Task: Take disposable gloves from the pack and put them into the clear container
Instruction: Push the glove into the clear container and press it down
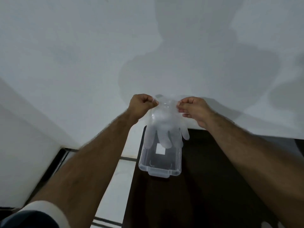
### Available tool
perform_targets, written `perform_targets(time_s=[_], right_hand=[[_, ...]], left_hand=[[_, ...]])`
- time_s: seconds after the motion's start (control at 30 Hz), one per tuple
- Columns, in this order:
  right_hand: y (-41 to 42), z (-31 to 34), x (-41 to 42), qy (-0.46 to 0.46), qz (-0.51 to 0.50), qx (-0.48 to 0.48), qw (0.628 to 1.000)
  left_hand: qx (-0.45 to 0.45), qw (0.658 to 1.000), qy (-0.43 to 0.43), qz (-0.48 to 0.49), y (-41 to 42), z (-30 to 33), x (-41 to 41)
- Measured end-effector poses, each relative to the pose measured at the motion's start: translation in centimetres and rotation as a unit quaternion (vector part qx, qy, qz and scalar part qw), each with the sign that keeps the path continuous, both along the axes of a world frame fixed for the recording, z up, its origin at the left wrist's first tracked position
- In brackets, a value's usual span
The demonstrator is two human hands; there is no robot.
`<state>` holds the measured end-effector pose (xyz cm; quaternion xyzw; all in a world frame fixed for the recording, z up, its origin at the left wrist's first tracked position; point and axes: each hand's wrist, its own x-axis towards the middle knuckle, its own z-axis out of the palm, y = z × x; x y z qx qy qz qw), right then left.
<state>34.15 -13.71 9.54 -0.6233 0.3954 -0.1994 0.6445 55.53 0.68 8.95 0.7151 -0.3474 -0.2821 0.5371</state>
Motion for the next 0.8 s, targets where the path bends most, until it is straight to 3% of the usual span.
perform_targets(time_s=[0.2,0.3,0.6,0.8], right_hand=[[-2.8,2.9,2.4,-0.053,0.0,-0.088,0.995],[-2.6,2.8,1.6,-0.072,0.01,-0.113,0.991],[0.2,-4.5,-1.8,-0.008,0.157,-0.238,0.959],[0.3,-8.9,-2.0,0.035,0.22,-0.339,0.914]], left_hand=[[-0.112,0.993,-0.038,0.0,-2.9,1.9,2.9],[-0.15,0.979,-0.136,-0.002,-1.6,2.6,2.5],[-0.106,0.912,-0.391,-0.067,4.8,-5.4,1.7],[-0.083,0.869,-0.469,-0.133,6.0,-10.7,1.8]])
